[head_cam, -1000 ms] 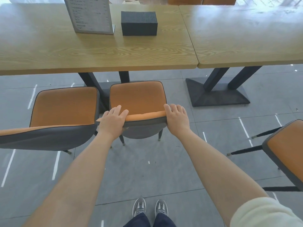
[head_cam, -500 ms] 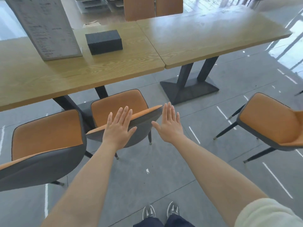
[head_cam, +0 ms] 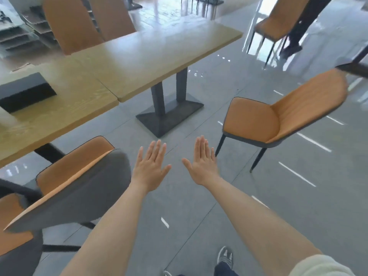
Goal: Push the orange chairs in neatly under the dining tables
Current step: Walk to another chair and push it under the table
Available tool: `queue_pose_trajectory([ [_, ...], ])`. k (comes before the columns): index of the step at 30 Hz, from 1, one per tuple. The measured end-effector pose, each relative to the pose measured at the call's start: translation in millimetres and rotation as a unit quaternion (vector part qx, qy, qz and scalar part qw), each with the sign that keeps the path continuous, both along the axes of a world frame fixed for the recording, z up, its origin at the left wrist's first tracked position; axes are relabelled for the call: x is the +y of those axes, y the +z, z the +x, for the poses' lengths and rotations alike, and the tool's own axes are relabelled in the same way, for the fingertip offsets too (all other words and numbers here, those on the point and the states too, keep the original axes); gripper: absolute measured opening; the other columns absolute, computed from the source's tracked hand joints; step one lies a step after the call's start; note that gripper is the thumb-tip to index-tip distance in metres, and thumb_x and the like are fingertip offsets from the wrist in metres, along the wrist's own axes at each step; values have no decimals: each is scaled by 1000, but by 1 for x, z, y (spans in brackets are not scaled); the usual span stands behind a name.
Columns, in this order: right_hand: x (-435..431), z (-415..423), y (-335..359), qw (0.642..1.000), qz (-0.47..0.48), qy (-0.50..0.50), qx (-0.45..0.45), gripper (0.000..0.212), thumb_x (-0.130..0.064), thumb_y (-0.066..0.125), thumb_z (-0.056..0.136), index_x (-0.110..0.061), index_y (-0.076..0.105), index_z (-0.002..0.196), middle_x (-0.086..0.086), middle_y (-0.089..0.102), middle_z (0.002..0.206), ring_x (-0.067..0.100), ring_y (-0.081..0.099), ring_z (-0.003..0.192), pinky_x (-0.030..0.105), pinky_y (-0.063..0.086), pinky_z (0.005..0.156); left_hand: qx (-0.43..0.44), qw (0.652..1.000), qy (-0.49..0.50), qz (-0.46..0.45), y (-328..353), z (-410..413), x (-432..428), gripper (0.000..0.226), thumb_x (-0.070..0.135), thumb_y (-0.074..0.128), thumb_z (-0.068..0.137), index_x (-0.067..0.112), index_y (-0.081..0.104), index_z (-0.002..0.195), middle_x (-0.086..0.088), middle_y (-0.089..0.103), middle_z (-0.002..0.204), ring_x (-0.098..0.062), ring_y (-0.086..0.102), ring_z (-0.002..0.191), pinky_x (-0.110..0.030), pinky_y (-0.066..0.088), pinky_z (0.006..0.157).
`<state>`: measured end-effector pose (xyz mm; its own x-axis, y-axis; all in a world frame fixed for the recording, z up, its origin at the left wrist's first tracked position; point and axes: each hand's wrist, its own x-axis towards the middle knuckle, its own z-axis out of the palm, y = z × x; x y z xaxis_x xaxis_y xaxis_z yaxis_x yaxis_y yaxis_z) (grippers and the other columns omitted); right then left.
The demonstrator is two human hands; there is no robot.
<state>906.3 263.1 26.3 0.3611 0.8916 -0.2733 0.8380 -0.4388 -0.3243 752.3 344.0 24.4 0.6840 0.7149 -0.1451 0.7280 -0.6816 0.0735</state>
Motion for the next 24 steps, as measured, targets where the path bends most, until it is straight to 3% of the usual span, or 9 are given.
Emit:
queue_pose_trajectory([
  [2, -17, 45, 1, 1000, 10, -22, 3, 77, -51, 20, 98, -9, -29, 141, 6, -31, 152, 20, -26, 141, 37, -16, 115, -3, 1000, -22, -2, 2, 49, -10, 69, 55, 5, 92, 15, -13, 146, -3, -14, 157, -18, -13, 145, -42, -10, 116],
  [5, -42, 117, 4, 999, 16, -49, -11, 77, -51, 19, 98, -9, -29, 141, 7, -31, 152, 21, -25, 141, 37, -15, 115, -10, 999, -37, 2, 4, 123, -26, 66, 46, 20, 98, 15, -12, 146, -3, -14, 157, -18, -14, 145, -41, -9, 117],
  [16, -125, 348, 20, 984, 35, -168, -46, 79, -52, 21, 97, -9, -27, 142, 8, -27, 154, 21, -22, 143, 37, -12, 115, -21, 992, -124, -5, 10, 377, -77, 66, 47, 19, 98, 15, -14, 146, -2, -15, 157, -18, -15, 144, -42, -8, 117],
  [24, -128, 501, 21, 975, 40, -210, -67, 77, -51, 20, 98, -9, -27, 142, 8, -25, 154, 22, -20, 143, 39, -10, 117, -29, 986, -162, -10, 0, 543, -65, 66, 48, 17, 97, 15, -13, 146, -3, -14, 157, -18, -13, 145, -41, -8, 117],
])
